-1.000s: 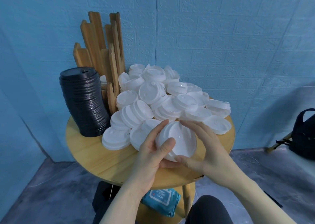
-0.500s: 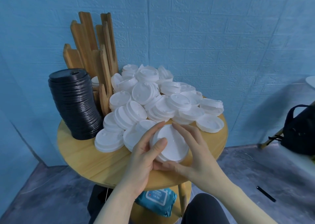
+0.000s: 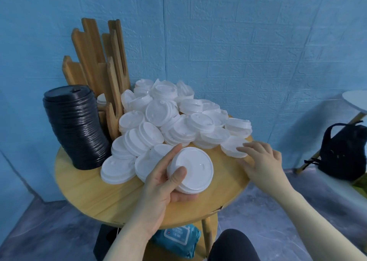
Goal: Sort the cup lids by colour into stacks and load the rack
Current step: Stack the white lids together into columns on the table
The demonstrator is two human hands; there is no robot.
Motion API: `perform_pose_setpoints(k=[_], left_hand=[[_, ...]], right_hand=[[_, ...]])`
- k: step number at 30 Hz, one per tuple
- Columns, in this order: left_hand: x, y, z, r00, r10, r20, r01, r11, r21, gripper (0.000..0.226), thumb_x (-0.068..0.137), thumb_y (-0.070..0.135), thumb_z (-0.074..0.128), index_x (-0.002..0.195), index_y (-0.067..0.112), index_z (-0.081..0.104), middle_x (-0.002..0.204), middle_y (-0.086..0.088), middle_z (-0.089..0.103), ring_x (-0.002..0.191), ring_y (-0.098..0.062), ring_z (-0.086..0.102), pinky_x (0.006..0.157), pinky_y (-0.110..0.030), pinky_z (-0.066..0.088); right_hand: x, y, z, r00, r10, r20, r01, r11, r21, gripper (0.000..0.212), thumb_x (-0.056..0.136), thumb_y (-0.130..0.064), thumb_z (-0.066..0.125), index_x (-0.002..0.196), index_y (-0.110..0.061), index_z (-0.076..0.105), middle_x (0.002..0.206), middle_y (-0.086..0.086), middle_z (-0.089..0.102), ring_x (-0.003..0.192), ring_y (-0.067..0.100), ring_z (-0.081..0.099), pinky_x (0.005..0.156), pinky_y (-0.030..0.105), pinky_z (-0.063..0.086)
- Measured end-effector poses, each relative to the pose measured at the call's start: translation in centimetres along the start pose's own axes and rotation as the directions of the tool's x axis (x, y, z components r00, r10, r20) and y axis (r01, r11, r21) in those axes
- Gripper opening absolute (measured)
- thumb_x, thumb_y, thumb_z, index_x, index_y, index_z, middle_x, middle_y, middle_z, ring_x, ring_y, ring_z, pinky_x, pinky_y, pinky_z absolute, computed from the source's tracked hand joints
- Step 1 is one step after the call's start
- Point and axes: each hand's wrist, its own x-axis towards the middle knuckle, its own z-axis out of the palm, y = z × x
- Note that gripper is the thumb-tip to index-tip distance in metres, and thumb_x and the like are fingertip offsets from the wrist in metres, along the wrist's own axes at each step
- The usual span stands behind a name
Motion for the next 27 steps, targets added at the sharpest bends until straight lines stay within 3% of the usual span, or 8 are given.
perform_pose_setpoints(k=[3, 5, 8, 11, 13, 17, 22, 27], left_hand=[[0.0, -0.1, 0.0, 1.000, -0.003, -0.006, 0.003, 1.000, 0.002, 0.047, 0.073, 0.030, 0.073, 0.117, 0.046, 0.070, 0.130, 0.005, 0.064, 0.112, -0.023, 0.068, 0.072, -0.053, 0.061], [0.0, -0.1, 0.0, 1.000, -0.003, -0.005, 0.003, 1.000, 0.005, 0.047, 0.072, 0.031, 0.074, 0.116, 0.046, 0.070, 0.129, 0.006, 0.065, 0.111, -0.023, 0.068, 0.072, -0.052, 0.061], [0.0, -0.1, 0.0, 1.000, -0.007, 0.001, 0.007, 1.000, 0.009, 0.047, 0.072, 0.031, 0.074, 0.116, 0.046, 0.071, 0.128, 0.006, 0.066, 0.112, -0.024, 0.068, 0.071, -0.052, 0.061], [-0.1, 0.0, 0.0, 1.000, -0.007, 0.007, 0.007, 1.000, 0.010, 0.051, 0.068, 0.035, 0.076, 0.118, 0.045, 0.070, 0.128, 0.006, 0.065, 0.112, -0.024, 0.068, 0.071, -0.051, 0.061], [-0.1, 0.1, 0.1, 1.000, -0.007, 0.007, 0.007, 1.000, 0.003, 0.050, 0.070, 0.033, 0.076, 0.119, 0.044, 0.070, 0.128, 0.006, 0.065, 0.113, -0.025, 0.067, 0.071, -0.051, 0.061], [-0.1, 0.1, 0.1, 1.000, -0.006, 0.002, 0.006, 1.000, -0.009, 0.047, 0.074, 0.030, 0.081, 0.119, 0.043, 0.070, 0.128, 0.007, 0.065, 0.112, -0.023, 0.067, 0.070, -0.050, 0.061], [-0.1, 0.1, 0.1, 1.000, -0.015, 0.002, 0.015, 1.000, -0.028, 0.045, 0.078, 0.028, 0.079, 0.119, 0.043, 0.070, 0.130, 0.004, 0.064, 0.113, -0.024, 0.067, 0.070, -0.050, 0.061], [-0.2, 0.1, 0.3, 1.000, -0.012, -0.012, 0.012, 0.999, -0.031, 0.052, 0.075, 0.028, 0.076, 0.125, 0.039, 0.066, 0.131, 0.000, 0.063, 0.111, -0.026, 0.068, 0.068, -0.049, 0.062]], right_hand=[[0.0, 0.1, 0.2, 0.998, -0.050, -0.025, 0.051, 0.998, 0.034, 0.008, 0.088, -0.020, 0.070, 0.092, -0.026, 0.073, 0.108, -0.011, 0.068, 0.121, 0.019, 0.050, 0.091, 0.032, 0.017], [-0.6, -0.3, -0.1, 0.996, -0.089, 0.001, 0.088, 0.991, 0.102, 0.013, 0.086, -0.018, 0.072, 0.084, -0.030, 0.068, 0.100, -0.018, 0.067, 0.116, 0.013, 0.053, 0.093, 0.032, 0.017], [-1.8, -1.2, -0.7, 0.990, -0.129, 0.057, 0.108, 0.955, 0.275, 0.026, 0.088, -0.017, 0.069, 0.083, -0.041, 0.060, 0.102, -0.023, 0.064, 0.112, -0.003, 0.050, 0.101, 0.032, 0.017], [-2.6, -2.2, -1.6, 0.994, -0.072, 0.077, 0.029, 0.891, 0.453, 0.018, 0.091, -0.019, 0.064, 0.088, -0.037, 0.064, 0.096, -0.022, 0.065, 0.107, 0.010, 0.048, 0.094, 0.036, 0.035], [-2.5, -2.7, -2.5, 0.999, -0.041, 0.026, 0.018, 0.806, 0.591, 0.017, 0.093, -0.016, 0.062, 0.084, -0.031, 0.065, 0.084, -0.018, 0.067, 0.090, 0.015, 0.057, 0.076, 0.034, 0.043], [-2.2, -3.6, -3.5, 0.994, 0.099, 0.047, -0.097, 0.597, 0.796, 0.022, 0.094, -0.009, 0.058, 0.081, -0.023, 0.067, 0.076, -0.012, 0.068, 0.074, 0.003, 0.058, 0.071, 0.016, 0.044], [-2.2, -3.8, -4.0, 0.964, 0.219, 0.151, -0.230, 0.397, 0.888, 0.015, 0.091, -0.022, 0.058, 0.089, -0.017, 0.071, 0.077, -0.001, 0.069, 0.072, 0.013, 0.058, 0.073, 0.026, 0.048], [-1.9, -5.2, -5.4, 0.956, 0.155, 0.249, -0.273, 0.162, 0.948, 0.023, 0.081, -0.030, 0.056, 0.089, -0.016, 0.073, 0.080, 0.000, 0.070, 0.067, 0.010, 0.060, 0.066, 0.023, 0.049]])
